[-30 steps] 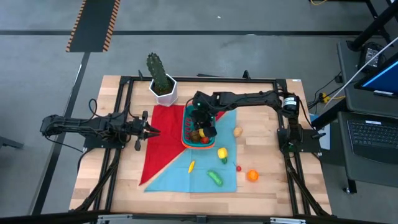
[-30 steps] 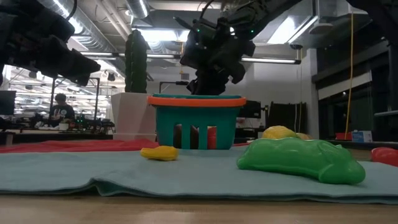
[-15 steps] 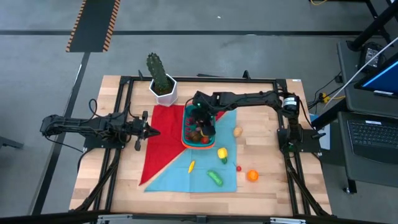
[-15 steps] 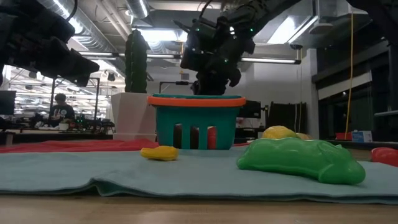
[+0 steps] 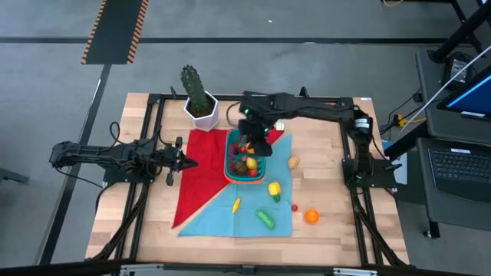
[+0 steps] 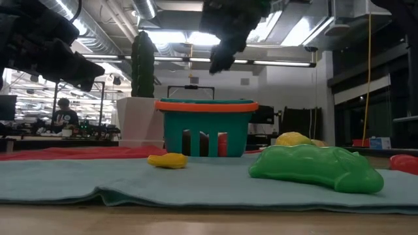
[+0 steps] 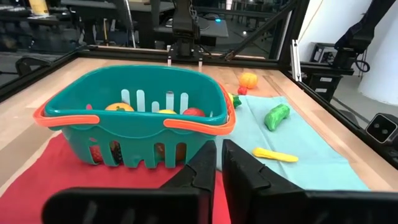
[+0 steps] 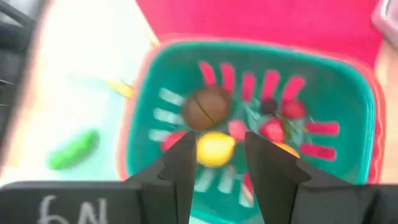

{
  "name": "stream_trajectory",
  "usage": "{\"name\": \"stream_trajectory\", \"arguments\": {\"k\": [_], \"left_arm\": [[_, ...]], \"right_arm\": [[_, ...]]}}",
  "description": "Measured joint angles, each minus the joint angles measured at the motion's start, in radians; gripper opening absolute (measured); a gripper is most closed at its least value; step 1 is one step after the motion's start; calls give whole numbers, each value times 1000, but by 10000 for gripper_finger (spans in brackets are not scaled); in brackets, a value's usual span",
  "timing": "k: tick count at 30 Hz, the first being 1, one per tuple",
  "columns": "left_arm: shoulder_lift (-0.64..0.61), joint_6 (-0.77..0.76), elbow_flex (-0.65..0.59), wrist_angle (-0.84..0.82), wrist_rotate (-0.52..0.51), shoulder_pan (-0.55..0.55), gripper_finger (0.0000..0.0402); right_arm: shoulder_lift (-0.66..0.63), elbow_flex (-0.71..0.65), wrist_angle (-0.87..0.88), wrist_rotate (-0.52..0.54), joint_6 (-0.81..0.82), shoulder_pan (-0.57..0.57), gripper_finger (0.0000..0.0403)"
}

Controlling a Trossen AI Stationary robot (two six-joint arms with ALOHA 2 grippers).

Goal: Pick and placing Produce into tupperware
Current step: Put the potato into the blue bin

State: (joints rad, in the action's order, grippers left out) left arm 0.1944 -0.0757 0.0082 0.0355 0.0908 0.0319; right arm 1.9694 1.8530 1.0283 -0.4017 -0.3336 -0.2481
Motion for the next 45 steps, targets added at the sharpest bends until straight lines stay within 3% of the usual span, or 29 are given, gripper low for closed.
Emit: {"name": "stream_trajectory", "arguments": {"k": [3,8,14,22,27,33,41,45], "left_arm": [[0,0,0,-1,0,0,29],[0,0,0,-1,0,0,41],[0,0,0,0,0,0,56],[0,0,0,0,-2,0,72],[0,0,0,1,-5,0,81],[0,1,0,1,-58,1,92],[0,13,0,1,-209,1,103],[0,19,0,1,-230,1,108]], "right_arm": [[-59,-56,-25,-68,1,-20,138],[-170,-265,-175,-67,40,-40,138],[-354,-539,-351,47,118,-51,138],[-635,-899,-601,60,150,-48,138],[-777,-1061,-614,78,209,-48,138],[-863,-1159,-592,87,251,-28,138],[-866,-1205,-585,87,247,-33,138],[-866,-1205,-574,87,250,-34,144]]}}
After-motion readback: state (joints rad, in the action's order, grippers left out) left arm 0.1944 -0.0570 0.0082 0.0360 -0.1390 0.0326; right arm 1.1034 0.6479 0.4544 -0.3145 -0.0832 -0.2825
